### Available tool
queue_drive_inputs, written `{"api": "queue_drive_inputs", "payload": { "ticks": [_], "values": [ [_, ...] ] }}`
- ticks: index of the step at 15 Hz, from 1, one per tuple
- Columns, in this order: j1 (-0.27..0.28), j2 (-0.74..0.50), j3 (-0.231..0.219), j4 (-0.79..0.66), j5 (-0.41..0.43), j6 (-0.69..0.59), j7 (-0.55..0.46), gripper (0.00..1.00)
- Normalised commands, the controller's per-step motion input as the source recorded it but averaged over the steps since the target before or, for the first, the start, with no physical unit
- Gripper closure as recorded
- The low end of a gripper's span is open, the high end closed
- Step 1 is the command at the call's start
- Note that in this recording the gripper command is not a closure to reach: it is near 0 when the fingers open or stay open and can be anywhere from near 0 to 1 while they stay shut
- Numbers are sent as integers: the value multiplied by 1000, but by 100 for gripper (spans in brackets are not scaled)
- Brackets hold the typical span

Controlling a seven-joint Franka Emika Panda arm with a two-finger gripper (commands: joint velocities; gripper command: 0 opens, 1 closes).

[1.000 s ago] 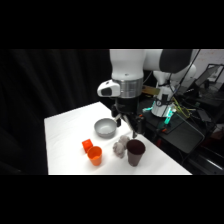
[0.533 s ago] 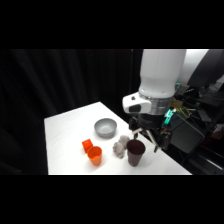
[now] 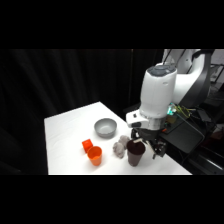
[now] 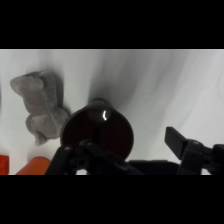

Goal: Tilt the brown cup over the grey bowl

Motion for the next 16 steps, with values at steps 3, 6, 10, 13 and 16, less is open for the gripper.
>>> {"api": "queue_drive_inputs", "payload": {
  "ticks": [3, 6, 10, 13, 16],
  "values": [
    [-9, 120, -79, -21, -46, 234, -4, 100],
    [21, 50, -90, 20, -93, 159, 64, 100],
    [43, -11, -78, 40, -121, 86, 107, 100],
    [65, -84, -109, 32, -198, 12, 185, 2],
    [-122, -371, -7, -29, 133, -253, -84, 5]
  ]
}}
